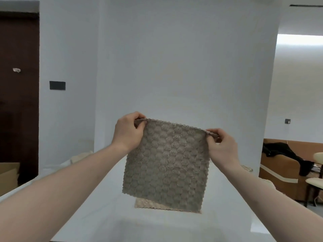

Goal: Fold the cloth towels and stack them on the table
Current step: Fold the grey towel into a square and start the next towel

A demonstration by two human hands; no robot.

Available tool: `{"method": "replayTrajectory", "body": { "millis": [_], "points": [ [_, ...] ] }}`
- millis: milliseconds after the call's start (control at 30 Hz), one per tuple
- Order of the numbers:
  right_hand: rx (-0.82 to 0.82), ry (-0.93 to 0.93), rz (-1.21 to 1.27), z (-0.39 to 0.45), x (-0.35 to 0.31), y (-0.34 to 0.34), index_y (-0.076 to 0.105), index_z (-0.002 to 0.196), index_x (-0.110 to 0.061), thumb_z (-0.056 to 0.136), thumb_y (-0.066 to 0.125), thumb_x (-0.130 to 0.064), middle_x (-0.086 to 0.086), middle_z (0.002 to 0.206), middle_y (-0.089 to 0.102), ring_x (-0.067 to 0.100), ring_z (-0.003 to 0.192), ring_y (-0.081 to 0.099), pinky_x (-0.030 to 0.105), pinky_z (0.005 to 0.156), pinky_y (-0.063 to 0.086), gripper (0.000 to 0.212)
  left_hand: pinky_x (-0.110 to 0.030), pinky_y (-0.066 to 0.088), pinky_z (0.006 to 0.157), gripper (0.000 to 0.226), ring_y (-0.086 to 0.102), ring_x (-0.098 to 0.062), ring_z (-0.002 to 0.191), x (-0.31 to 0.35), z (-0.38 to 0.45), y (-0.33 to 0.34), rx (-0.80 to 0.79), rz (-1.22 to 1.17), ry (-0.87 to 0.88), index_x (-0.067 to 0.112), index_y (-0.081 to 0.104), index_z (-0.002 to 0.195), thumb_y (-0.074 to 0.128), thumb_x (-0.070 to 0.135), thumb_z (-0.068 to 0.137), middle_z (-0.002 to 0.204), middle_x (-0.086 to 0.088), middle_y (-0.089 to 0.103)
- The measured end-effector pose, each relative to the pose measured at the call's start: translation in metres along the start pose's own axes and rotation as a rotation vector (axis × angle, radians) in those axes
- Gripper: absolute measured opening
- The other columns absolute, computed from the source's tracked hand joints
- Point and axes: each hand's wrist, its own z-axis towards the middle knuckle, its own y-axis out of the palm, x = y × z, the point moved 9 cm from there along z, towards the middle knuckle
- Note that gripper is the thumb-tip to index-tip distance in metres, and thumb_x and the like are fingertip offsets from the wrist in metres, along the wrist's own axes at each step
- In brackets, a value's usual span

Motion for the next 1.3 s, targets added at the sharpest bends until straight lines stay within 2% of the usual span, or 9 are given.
{"method": "replayTrajectory", "body": {
  "millis": [233,367,467,567,667,800,967,1133,1300],
  "points": [
    [-0.052,0.041,-0.056,-0.032,0.013,-0.007,0.072,0.095,-0.026,0.096,0.066,-0.020,-0.007,0.081,0.071,0.009,0.073,0.063,0.019,0.062,0.044,0.008,-0.022,0.045,0.072,0.008,0.063,-0.007,0.083,-0.013,-0.033,-0.005,-0.143,0.077,-0.063,0.025,0.073,0.088,0.070,0.031,0.094,0.082,0.017,0.068],
    [-0.105,0.102,-0.128,-0.046,0.048,0.000,0.073,0.092,-0.027,0.095,0.068,-0.021,-0.009,0.080,0.072,0.007,0.074,0.065,0.019,0.061,0.043,0.008,-0.029,0.043,0.073,0.018,0.057,-0.011,0.083,-0.042,-0.056,0.022,-0.335,0.305,-0.101,0.033,0.066,0.080,0.070,0.047,0.090,0.086,0.015,0.057],
    [-0.166,0.138,-0.234,-0.055,0.083,0.012,0.075,0.087,-0.030,0.093,0.069,-0.022,-0.011,0.081,0.072,0.009,0.071,0.065,0.023,0.062,0.042,0.012,-0.028,0.047,0.067,0.028,0.059,-0.011,0.079,-0.073,-0.075,0.043,-0.436,0.409,-0.228,0.031,0.066,0.075,0.070,0.057,0.085,0.078,0.014,0.061],
    [-0.210,0.159,-0.315,-0.061,0.113,0.024,0.078,0.084,-0.030,0.091,0.071,-0.020,-0.013,0.081,0.072,0.011,0.080,0.067,0.026,0.070,0.044,0.014,-0.028,0.050,0.069,0.031,0.064,-0.013,0.080,-0.101,-0.093,0.066,-0.489,0.432,-0.337,0.032,0.069,0.073,0.069,0.061,0.084,0.077,0.013,0.067],
    [-0.237,0.198,-0.351,-0.066,0.138,0.034,0.079,0.084,-0.028,0.090,0.071,-0.018,-0.014,0.081,0.073,0.010,0.085,0.067,0.026,0.075,0.045,0.014,-0.029,0.050,0.070,0.029,0.066,-0.015,0.082,-0.122,-0.105,0.086,-0.499,0.394,-0.420,0.031,0.074,0.080,0.068,0.058,0.087,0.082,0.012,0.069],
    [-0.233,0.248,-0.354,-0.063,0.166,0.044,0.076,0.080,-0.032,0.090,0.071,-0.018,-0.013,0.082,0.073,0.013,0.086,0.069,0.028,0.077,0.049,0.018,-0.034,0.060,0.074,0.026,0.069,-0.014,0.076,-0.142,-0.113,0.108,-0.484,0.298,-0.505,0.030,0.074,0.077,0.065,0.051,0.090,0.077,0.013,0.074],
    [-0.230,0.306,-0.299,-0.060,0.191,0.057,0.075,0.080,-0.031,0.091,0.067,-0.015,-0.011,0.085,0.074,0.019,0.075,0.075,0.040,0.078,0.062,0.020,-0.037,0.062,0.073,0.021,0.071,-0.014,0.075,-0.154,-0.112,0.122,-0.448,0.214,-0.544,0.032,0.074,0.077,0.064,0.047,0.089,0.078,0.014,0.075],
    [-0.234,0.277,-0.303,-0.057,0.197,0.065,0.074,0.085,-0.029,0.093,0.063,-0.011,-0.008,0.086,0.074,0.019,0.075,0.072,0.035,0.080,0.057,0.023,-0.039,0.064,0.070,0.017,0.072,-0.018,0.065,-0.165,-0.113,0.126,-0.420,0.161,-0.562,0.031,0.073,0.076,0.067,0.042,0.088,0.077,0.009,0.074],
    [-0.237,0.240,-0.303,-0.062,0.190,0.064,0.077,0.090,-0.024,0.094,0.063,-0.010,-0.009,0.087,0.074,0.013,0.085,0.068,0.030,0.079,0.051,0.020,-0.043,0.064,0.070,0.014,0.072,-0.020,0.069,-0.170,-0.120,0.127,-0.428,0.106,-0.575,0.032,0.074,0.076,0.068,0.038,0.087,0.074,0.007,0.074]
  ]
}}
